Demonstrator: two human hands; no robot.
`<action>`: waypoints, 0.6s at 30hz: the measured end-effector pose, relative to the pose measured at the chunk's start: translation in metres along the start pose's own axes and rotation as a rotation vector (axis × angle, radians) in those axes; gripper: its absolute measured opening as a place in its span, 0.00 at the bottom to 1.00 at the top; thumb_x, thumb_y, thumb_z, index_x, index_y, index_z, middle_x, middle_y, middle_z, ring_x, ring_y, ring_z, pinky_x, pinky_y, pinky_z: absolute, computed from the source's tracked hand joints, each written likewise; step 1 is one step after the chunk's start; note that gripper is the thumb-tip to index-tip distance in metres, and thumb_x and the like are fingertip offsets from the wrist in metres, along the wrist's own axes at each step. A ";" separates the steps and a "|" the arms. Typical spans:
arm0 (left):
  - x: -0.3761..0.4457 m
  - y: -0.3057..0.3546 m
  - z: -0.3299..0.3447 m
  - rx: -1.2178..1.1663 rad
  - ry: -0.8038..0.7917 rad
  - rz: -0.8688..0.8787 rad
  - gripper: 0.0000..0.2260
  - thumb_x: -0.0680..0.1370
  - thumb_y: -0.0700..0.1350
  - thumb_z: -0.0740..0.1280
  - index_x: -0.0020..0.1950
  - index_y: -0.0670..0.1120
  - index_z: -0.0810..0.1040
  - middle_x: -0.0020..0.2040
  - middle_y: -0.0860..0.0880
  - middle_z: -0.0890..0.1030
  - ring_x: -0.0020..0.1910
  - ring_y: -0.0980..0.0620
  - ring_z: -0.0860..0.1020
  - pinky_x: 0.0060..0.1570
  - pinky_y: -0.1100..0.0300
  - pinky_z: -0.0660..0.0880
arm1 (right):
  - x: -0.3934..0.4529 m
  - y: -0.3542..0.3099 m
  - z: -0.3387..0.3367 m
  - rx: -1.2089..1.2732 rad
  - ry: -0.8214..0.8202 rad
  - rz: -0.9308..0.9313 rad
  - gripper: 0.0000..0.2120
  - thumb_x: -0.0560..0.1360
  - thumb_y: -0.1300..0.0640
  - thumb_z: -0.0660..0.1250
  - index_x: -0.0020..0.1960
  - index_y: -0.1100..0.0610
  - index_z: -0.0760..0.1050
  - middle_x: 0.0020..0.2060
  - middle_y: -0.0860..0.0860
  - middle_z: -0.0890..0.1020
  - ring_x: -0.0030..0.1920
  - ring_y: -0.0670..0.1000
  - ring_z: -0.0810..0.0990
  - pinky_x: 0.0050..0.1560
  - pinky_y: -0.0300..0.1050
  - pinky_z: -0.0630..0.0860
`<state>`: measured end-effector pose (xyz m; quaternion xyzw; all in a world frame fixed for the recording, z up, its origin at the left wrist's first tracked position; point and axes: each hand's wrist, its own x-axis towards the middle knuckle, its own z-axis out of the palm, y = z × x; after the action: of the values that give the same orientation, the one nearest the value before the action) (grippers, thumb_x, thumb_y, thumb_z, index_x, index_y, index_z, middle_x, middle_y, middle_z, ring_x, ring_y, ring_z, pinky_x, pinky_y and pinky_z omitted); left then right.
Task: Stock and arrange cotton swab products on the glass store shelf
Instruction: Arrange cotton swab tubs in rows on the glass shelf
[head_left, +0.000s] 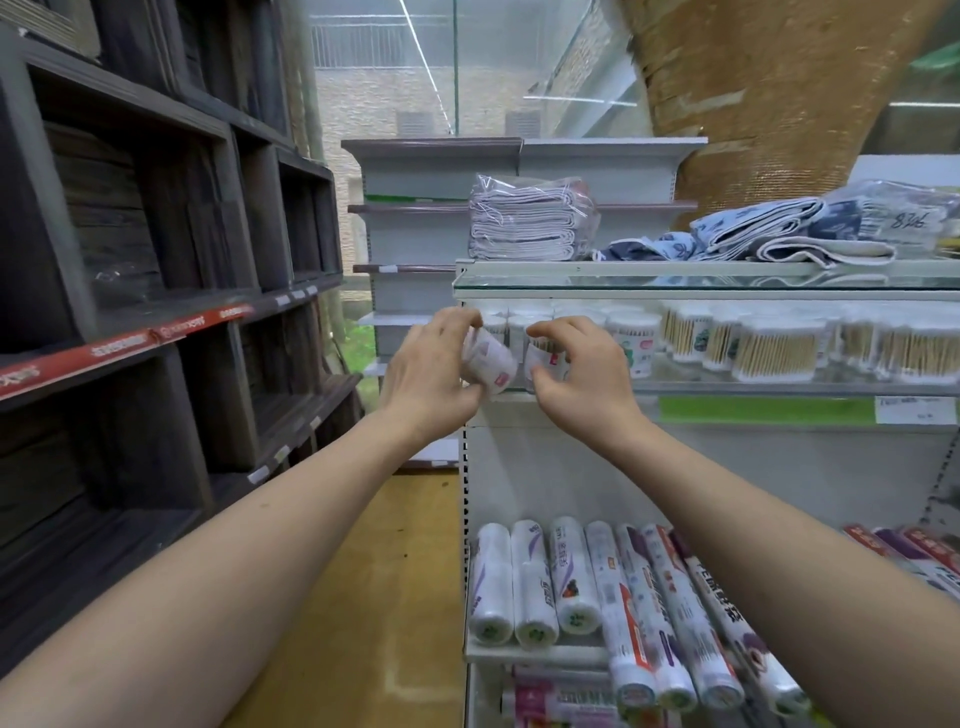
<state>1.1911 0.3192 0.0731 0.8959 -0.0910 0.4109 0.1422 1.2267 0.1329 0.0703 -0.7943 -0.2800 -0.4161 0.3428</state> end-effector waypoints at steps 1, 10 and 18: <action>-0.002 0.001 -0.002 -0.024 0.023 -0.045 0.28 0.69 0.48 0.76 0.65 0.53 0.67 0.61 0.52 0.73 0.53 0.46 0.75 0.50 0.50 0.74 | 0.000 0.000 0.001 0.002 0.014 -0.007 0.18 0.66 0.57 0.66 0.55 0.55 0.82 0.49 0.51 0.82 0.50 0.56 0.80 0.53 0.50 0.76; -0.015 0.001 0.011 -0.170 0.021 -0.216 0.28 0.72 0.59 0.74 0.71 0.59 0.72 0.59 0.52 0.75 0.54 0.51 0.75 0.52 0.58 0.69 | -0.001 0.008 -0.001 0.064 0.207 0.006 0.13 0.67 0.61 0.67 0.51 0.56 0.82 0.47 0.51 0.82 0.45 0.54 0.79 0.48 0.47 0.75; -0.006 0.004 0.024 -0.383 0.059 -0.391 0.29 0.67 0.69 0.71 0.61 0.53 0.72 0.51 0.54 0.83 0.52 0.51 0.81 0.53 0.47 0.80 | -0.001 0.016 -0.003 0.074 0.223 0.017 0.12 0.68 0.63 0.68 0.51 0.56 0.82 0.47 0.50 0.82 0.47 0.53 0.79 0.50 0.46 0.75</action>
<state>1.2036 0.3082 0.0544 0.8408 0.0117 0.3769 0.3884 1.2361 0.1209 0.0655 -0.7323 -0.2486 -0.4882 0.4044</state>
